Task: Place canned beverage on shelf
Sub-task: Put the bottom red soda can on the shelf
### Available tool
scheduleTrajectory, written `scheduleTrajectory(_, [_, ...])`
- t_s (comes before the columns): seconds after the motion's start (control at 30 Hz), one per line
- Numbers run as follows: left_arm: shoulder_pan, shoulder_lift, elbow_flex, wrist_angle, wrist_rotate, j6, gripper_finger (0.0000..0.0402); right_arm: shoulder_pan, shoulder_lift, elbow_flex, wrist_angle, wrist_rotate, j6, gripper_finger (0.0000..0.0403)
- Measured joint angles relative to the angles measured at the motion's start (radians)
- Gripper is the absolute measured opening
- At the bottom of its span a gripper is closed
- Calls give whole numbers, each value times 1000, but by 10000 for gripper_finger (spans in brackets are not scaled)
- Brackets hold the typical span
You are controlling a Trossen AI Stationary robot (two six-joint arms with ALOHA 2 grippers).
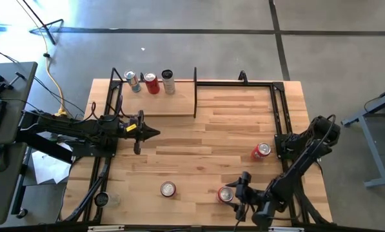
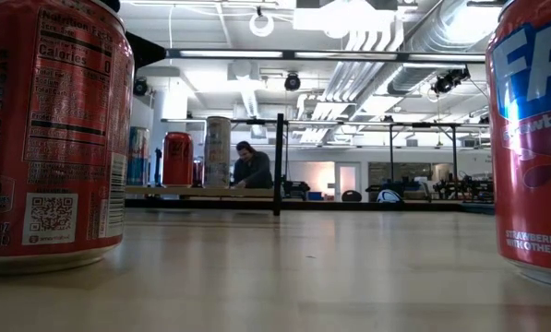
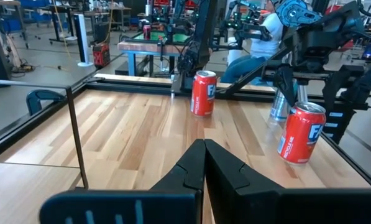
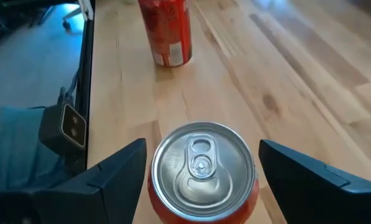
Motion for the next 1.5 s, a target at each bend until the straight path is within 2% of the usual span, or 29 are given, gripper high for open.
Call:
scheduleTrajectory(0.6, [0, 0, 0, 0, -9, -20, 0, -74, 31, 5, 14, -131, 28, 295])
scheduleTrajectory(0.87, [0, 0, 0, 0, -12, -19, 0, -96, 31, 4, 19, -181, 1, 266])
scheduleTrajectory(1.1, [0, 0, 0, 0, -12, 0, 0, -161, -8, -2, 84, -290, -227, 266])
scheduleTrajectory(1.33, [0, 0, -1, 0, -12, 9, 0, -296, -93, -5, 91, -368, -470, 264])
scheduleTrajectory(1.5, [0, 0, -1, 1, -12, 23, 0, -434, -163, -5, 110, -519, -659, 263])
